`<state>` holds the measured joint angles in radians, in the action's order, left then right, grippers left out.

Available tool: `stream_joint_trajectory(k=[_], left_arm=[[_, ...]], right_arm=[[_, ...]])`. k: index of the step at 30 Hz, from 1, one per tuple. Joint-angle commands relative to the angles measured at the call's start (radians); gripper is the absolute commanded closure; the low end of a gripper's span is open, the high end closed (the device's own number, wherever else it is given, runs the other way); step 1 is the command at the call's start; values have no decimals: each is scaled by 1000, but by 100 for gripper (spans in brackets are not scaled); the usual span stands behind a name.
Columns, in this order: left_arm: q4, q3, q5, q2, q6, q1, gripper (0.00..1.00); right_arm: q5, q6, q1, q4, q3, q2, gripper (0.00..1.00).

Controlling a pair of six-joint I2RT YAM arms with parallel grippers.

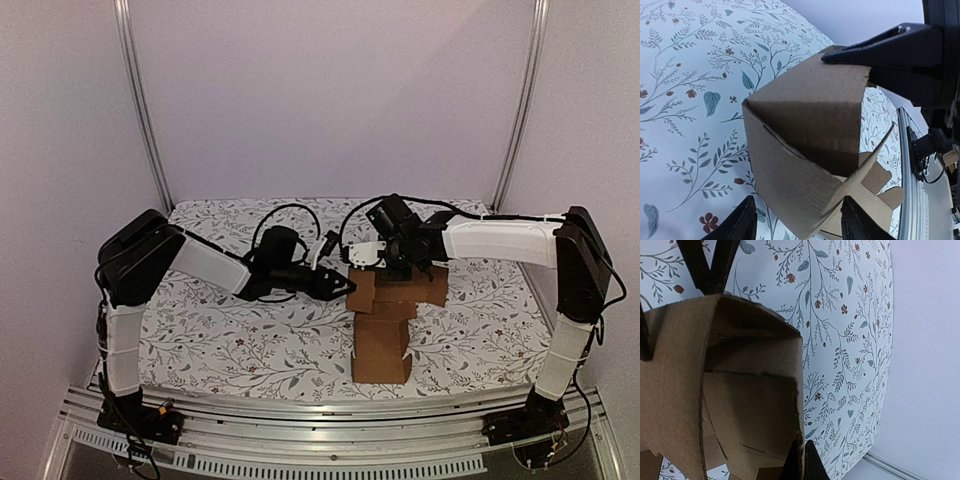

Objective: Fold the paper box

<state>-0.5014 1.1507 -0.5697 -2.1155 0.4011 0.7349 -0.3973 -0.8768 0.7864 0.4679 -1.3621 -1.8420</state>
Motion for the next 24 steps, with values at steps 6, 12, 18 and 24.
stream_joint_trajectory(k=[6,12,18,24], left_arm=[[-9,5,49,-28,-5,46,44],[-100,-58,117,-8,18,65,45],[-188,-102,161,-19,23,90,46],[-305,-147,219,-38,28,123,46]], right_arm=[[-30,11,12,-73,22,62,100],[-77,-5,43,-123,96,80,100],[-138,-54,72,-237,179,85,100],[-162,-55,81,-308,215,104,100]])
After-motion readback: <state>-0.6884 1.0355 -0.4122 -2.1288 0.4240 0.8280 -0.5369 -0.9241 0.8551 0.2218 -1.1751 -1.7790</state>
